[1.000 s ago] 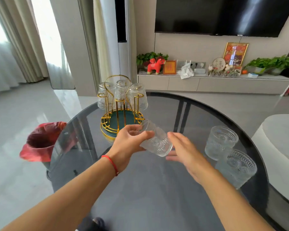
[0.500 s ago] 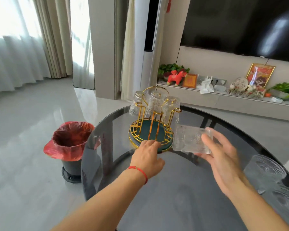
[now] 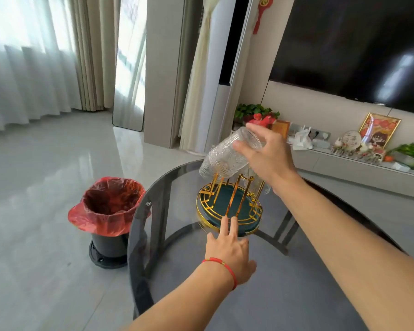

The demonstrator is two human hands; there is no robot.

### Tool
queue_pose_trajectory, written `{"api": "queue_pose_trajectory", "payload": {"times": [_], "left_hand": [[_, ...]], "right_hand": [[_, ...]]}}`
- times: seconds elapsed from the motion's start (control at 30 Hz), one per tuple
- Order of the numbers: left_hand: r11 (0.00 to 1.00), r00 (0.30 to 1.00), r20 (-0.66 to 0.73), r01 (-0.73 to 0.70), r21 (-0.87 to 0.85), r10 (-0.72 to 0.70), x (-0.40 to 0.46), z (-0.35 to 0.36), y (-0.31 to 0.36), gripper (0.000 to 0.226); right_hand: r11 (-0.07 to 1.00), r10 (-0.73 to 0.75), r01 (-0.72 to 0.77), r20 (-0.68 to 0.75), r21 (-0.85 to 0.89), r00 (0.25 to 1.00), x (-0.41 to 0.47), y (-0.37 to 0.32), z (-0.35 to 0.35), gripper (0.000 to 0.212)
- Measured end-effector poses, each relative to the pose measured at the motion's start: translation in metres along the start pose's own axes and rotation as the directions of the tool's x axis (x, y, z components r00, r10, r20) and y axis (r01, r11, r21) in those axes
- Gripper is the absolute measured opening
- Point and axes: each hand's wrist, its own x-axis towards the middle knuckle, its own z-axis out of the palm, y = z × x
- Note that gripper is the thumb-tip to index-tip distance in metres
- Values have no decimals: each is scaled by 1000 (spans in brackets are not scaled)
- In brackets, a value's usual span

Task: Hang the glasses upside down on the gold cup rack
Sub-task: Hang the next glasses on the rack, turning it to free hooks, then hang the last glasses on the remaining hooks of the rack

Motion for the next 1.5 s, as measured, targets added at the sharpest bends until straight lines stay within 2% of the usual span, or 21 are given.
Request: {"api": "queue_pose_trajectory", "payload": {"times": [0.23, 0.43, 0.57, 0.7, 0.83, 0.9, 1.0, 1.13, 1.27, 1.37, 1.5], "left_hand": [[998, 999, -35, 17, -54, -19, 2, 0, -1, 57], [997, 999, -31, 30, -67, -32, 0, -3, -1, 57], [998, 999, -30, 34, -49, -36, -1, -3, 0, 56], [999, 998, -41, 39, -35, -40, -2, -3, 1, 55], [999, 997, -59, 44, -11, -44, -2, -4, 1, 56], [999, 995, -86, 50, -9, -50, -2, -3, 2, 54], [998, 990, -130, 62, -4, -62, -1, -2, 3, 50], [997, 989, -132, 70, 23, -67, 3, 1, 8, 48], [997, 987, -143, 73, 0, -73, 4, 6, 15, 47], [996, 977, -212, 20, -83, -38, 1, 8, 27, 49], [938, 935, -306, -256, -233, 179, -12, 10, 60, 44]], "right_hand": [[976, -4, 26, 100, -218, 995, 7, 11, 33, 68], [964, 14, 28, 157, -264, 987, 4, 21, 44, 68], [933, 11, 75, 235, -351, 972, 1, 25, 52, 67], [895, -1, 107, 236, -433, 972, -5, 30, 56, 67], [840, -29, 191, 310, -508, 950, -11, 33, 55, 69], [838, -87, 219, 274, -500, 958, -22, 34, 46, 64], [875, -184, 229, 144, -426, 972, -53, 45, 24, 49], [930, -141, 141, 26, -339, 990, -119, 79, -23, 37], [907, 5, -29, -58, -420, 998, -193, 120, -80, 34], [825, 156, -204, -134, -526, 979, -215, 132, -125, 32], [638, 415, -449, -211, -625, 885, -227, 136, -170, 56]]}}
